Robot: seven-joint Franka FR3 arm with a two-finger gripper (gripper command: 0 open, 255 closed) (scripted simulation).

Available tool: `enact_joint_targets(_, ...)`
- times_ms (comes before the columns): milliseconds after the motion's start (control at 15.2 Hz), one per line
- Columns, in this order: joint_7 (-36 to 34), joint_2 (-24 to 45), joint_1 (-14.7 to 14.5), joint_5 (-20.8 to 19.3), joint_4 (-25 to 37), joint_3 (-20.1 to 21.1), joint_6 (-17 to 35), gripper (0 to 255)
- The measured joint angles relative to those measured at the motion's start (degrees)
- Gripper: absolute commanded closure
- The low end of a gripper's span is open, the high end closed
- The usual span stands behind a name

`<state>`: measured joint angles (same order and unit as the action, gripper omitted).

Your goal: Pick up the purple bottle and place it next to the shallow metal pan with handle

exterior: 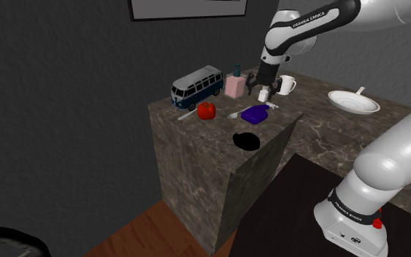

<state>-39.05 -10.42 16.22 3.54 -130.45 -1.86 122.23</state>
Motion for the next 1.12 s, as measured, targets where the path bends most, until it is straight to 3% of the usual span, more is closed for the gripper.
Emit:
enact_joint_targets(528, -13.2, 11.9, 4.2, 0.9, 4.3, -3.3, 7.6, 0)
enact_joint_targets(1122, -14.0, 16.8, 4.7, 2.0, 2.9, -3.7, 13.8, 0)
